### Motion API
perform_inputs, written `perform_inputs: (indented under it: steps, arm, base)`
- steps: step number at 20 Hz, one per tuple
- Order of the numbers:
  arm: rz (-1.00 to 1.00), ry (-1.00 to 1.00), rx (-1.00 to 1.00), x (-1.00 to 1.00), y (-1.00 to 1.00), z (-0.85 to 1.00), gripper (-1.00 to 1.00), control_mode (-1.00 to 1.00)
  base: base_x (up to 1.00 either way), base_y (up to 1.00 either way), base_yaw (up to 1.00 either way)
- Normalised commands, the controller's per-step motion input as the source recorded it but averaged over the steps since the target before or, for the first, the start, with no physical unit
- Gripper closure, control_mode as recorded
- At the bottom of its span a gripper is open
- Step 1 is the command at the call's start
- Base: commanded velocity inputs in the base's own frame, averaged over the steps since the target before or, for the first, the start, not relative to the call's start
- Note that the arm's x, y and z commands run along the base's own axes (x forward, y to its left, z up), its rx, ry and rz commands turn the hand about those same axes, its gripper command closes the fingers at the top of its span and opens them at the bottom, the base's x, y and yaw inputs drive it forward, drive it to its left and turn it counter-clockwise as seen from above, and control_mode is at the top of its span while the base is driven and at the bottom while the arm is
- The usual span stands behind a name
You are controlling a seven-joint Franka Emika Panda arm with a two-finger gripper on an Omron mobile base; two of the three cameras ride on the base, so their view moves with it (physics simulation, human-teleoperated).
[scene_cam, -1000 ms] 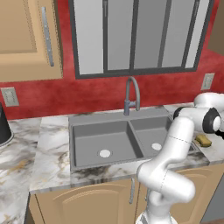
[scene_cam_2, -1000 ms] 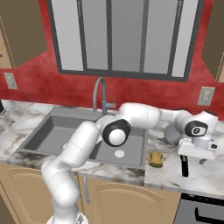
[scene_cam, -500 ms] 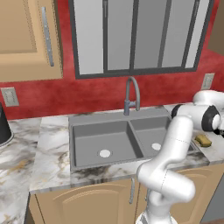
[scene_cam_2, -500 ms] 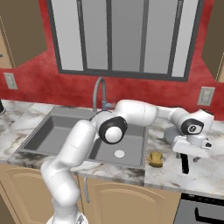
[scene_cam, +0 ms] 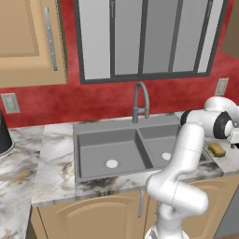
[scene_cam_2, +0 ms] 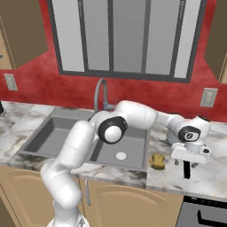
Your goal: Pick the pan and sponge and place them into the sink. Then turn on the water.
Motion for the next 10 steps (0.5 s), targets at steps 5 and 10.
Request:
perform_inputs:
  steps: [5,10]
  arm:
    - [0.02,-0.01,0.0,0.0,0.0,-0.06,1.0,-1.0]
    - [0.06,-0.08,0.0,-0.09,0.0,0.08,1.0,-1.0]
  base:
    - [0.0,0.0,0.0]
    - [0.0,0.0,0.0]
